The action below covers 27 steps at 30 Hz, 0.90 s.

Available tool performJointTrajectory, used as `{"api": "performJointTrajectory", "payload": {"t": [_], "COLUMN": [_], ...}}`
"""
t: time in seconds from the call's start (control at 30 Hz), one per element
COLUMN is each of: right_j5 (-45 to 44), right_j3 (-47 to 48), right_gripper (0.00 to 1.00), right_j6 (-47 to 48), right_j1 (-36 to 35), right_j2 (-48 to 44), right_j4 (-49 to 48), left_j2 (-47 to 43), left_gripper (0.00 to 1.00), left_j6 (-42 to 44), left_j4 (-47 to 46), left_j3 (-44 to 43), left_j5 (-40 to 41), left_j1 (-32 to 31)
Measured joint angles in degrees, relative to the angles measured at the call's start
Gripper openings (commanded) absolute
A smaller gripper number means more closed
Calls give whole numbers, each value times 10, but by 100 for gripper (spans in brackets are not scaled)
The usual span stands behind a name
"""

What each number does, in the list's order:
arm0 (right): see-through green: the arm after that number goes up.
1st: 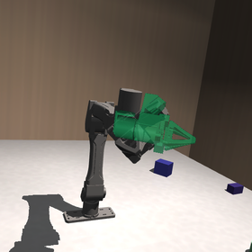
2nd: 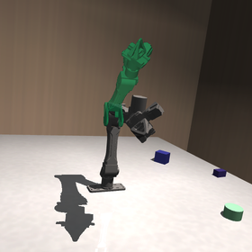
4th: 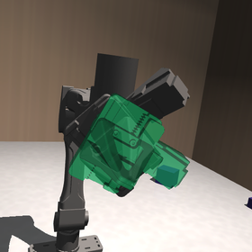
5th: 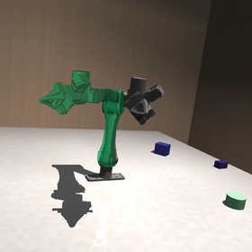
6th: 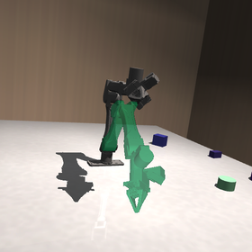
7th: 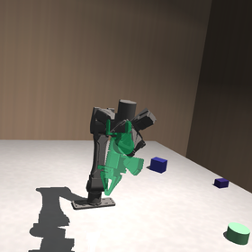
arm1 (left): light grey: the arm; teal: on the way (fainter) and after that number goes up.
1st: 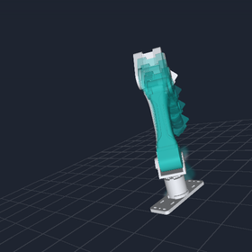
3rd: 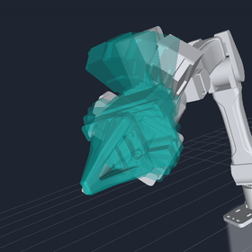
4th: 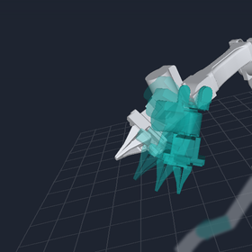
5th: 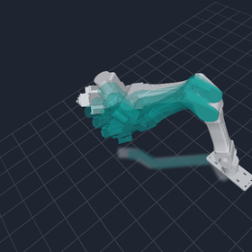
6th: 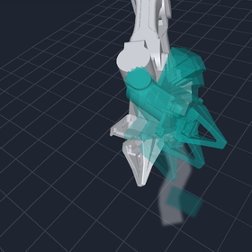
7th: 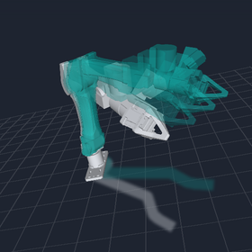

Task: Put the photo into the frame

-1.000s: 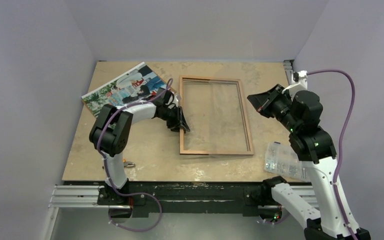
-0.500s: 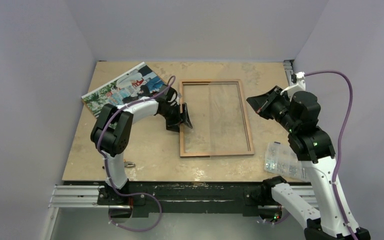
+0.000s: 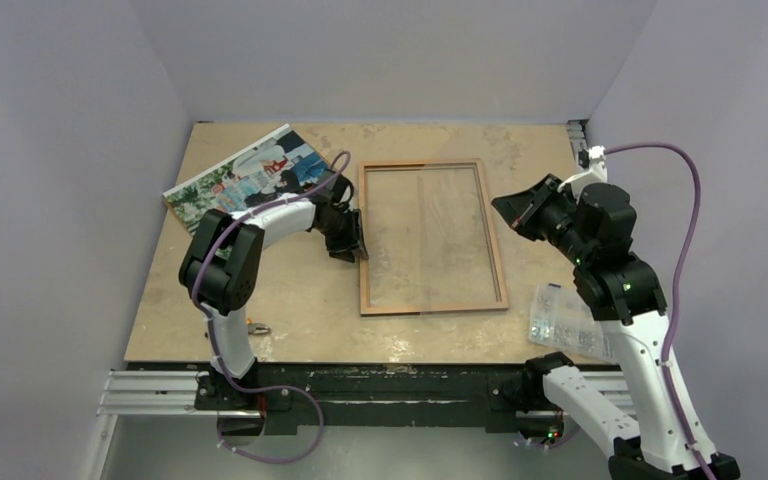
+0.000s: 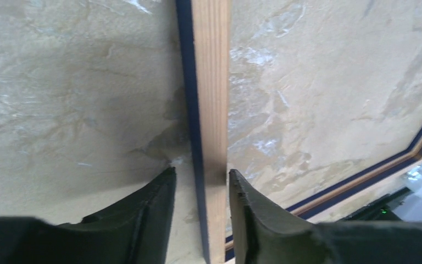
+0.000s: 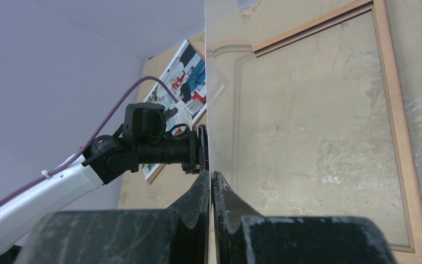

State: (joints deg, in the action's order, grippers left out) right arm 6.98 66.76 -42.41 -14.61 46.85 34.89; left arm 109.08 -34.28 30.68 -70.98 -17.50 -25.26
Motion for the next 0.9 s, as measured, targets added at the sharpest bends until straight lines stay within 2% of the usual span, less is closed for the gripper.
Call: {"api": "performJointTrajectory", "payload": {"t": [0.53, 0.9], "right_j5": [0, 0], "right_j3": [-26, -35], "right_gripper": [0, 0], "right_j6": [0, 0], "right_j1": [0, 0], "right_j2": [5, 8], "right_j4": [-7, -15], "left_j2": [-22, -71], "left_gripper": [7, 5], "left_j6": [17, 3], "left_j4": [-54, -118], "left_j3": [40, 118], "left_j5": [23, 23], "left_j1": [-26, -38]}}
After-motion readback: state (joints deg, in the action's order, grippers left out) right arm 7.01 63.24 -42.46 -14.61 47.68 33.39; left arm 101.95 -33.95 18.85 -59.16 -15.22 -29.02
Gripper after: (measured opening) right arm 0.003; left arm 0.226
